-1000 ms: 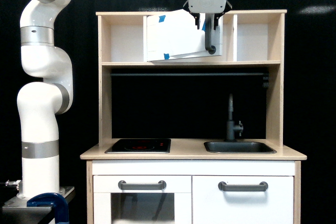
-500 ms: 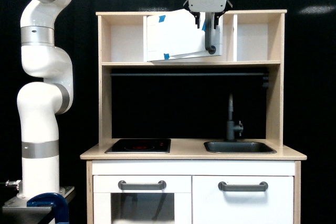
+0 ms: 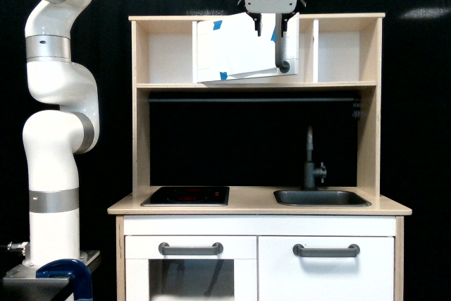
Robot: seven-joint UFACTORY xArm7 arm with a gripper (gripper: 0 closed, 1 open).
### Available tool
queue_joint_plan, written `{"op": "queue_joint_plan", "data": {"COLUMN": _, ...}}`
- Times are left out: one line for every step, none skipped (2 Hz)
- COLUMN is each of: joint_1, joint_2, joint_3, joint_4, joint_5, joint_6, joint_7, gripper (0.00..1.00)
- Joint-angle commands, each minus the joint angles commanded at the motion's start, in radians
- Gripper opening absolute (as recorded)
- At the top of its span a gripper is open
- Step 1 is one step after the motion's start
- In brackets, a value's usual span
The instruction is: Open the oven door
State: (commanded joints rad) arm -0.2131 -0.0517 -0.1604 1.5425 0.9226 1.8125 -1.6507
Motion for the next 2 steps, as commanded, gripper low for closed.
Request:
{"op": "queue_joint_plan", "data": {"joint_1": -0.088, "joint_2": -0.032, "joint_3": -0.125, "joint_4": -0.095, "joint_5": -0.075, "joint_6": 0.125, "joint_7": -0.191, "gripper": 1.0}}
{"op": "queue_joint_plan", "data": {"joint_1": -0.111, "joint_2": -0.049, "joint_3": -0.172, "joint_4": -0.203, "joint_5": -0.133, "joint_6": 0.113, "joint_7": -0.312, "gripper": 1.0}}
